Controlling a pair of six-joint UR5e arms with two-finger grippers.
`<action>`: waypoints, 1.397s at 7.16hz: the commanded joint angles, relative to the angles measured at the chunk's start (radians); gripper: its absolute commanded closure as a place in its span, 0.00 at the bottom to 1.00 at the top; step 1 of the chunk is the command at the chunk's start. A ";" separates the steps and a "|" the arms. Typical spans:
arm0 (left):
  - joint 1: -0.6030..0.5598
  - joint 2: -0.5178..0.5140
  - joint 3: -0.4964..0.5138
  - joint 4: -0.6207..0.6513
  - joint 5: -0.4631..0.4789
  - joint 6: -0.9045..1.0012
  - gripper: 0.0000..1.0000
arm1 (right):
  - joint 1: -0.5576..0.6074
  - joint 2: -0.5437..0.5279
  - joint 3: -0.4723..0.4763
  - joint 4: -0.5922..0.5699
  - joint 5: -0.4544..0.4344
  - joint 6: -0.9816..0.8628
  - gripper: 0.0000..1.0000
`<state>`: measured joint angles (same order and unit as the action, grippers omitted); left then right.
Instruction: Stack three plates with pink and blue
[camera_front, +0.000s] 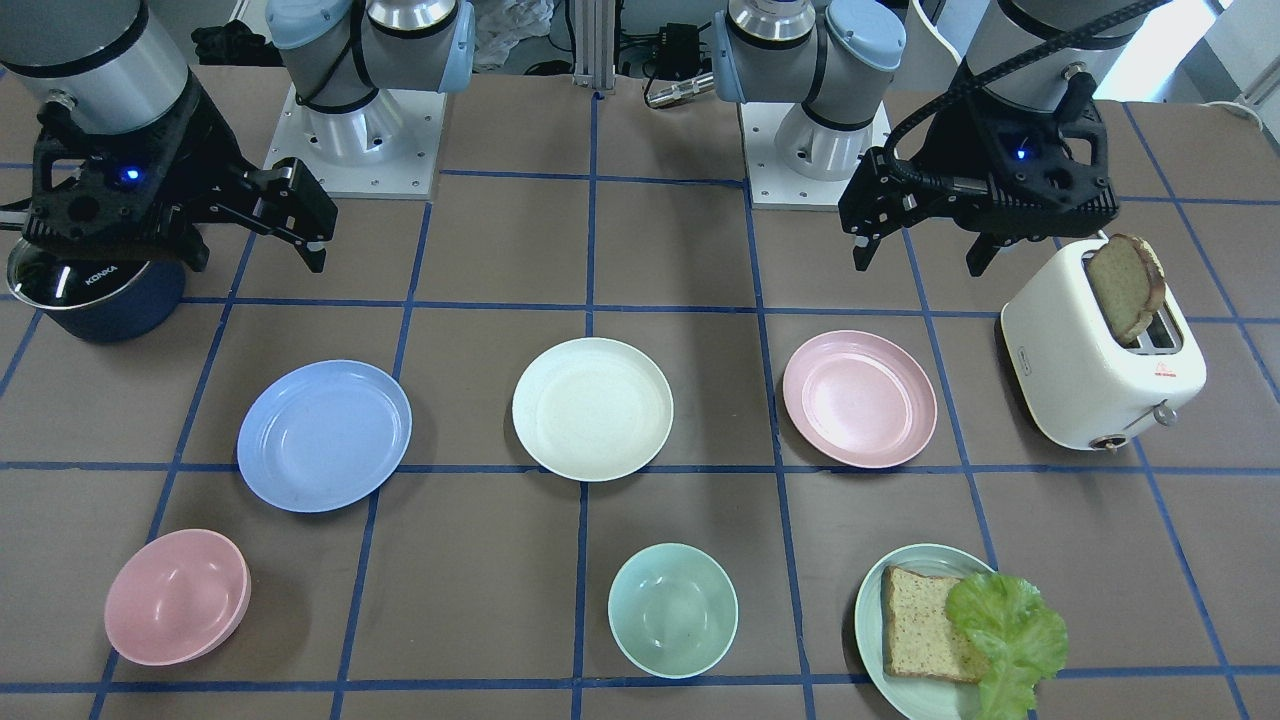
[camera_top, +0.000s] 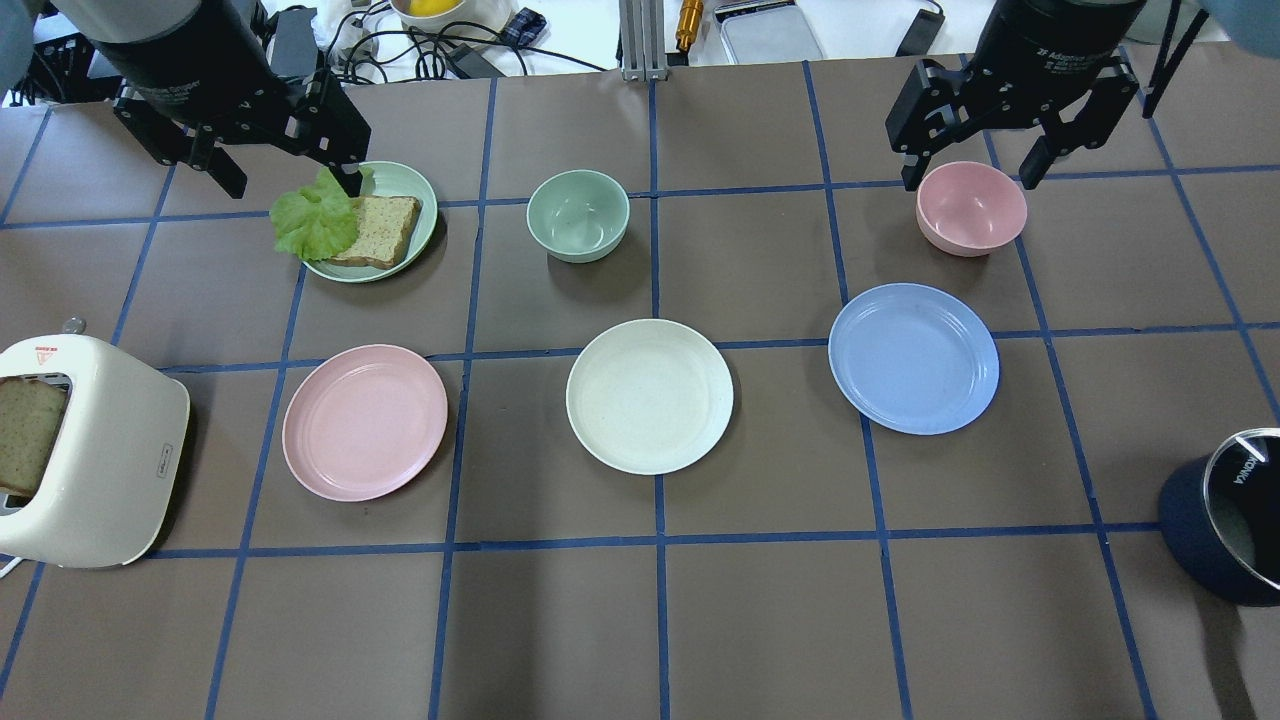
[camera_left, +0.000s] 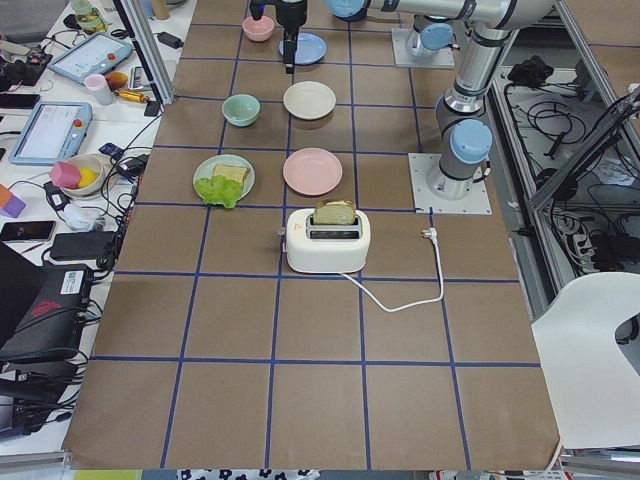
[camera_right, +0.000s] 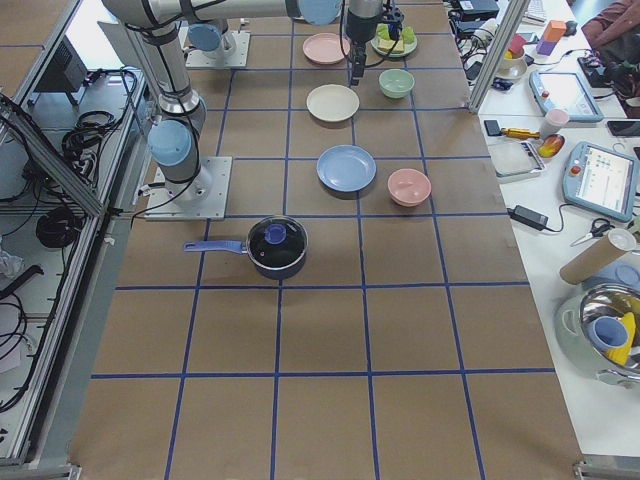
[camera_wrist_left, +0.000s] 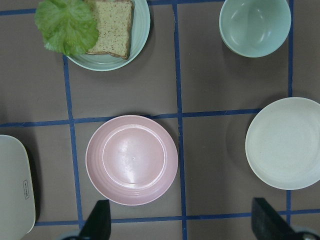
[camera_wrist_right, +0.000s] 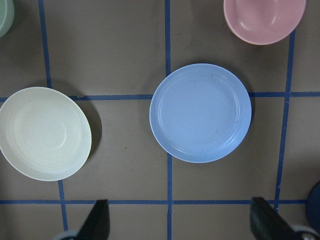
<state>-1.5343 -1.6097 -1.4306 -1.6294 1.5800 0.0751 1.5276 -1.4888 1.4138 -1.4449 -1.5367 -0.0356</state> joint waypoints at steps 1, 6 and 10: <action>0.000 0.001 -0.001 0.000 0.000 0.000 0.00 | -0.001 0.002 0.001 0.000 0.000 -0.004 0.00; 0.008 0.005 -0.004 0.000 -0.003 -0.002 0.00 | -0.001 0.004 0.001 0.000 0.000 -0.004 0.00; 0.010 0.013 -0.008 0.000 -0.006 -0.003 0.00 | -0.004 0.007 0.001 -0.009 0.000 -0.012 0.00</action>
<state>-1.5256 -1.6018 -1.4387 -1.6291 1.5739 0.0726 1.5247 -1.4833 1.4139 -1.4488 -1.5366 -0.0386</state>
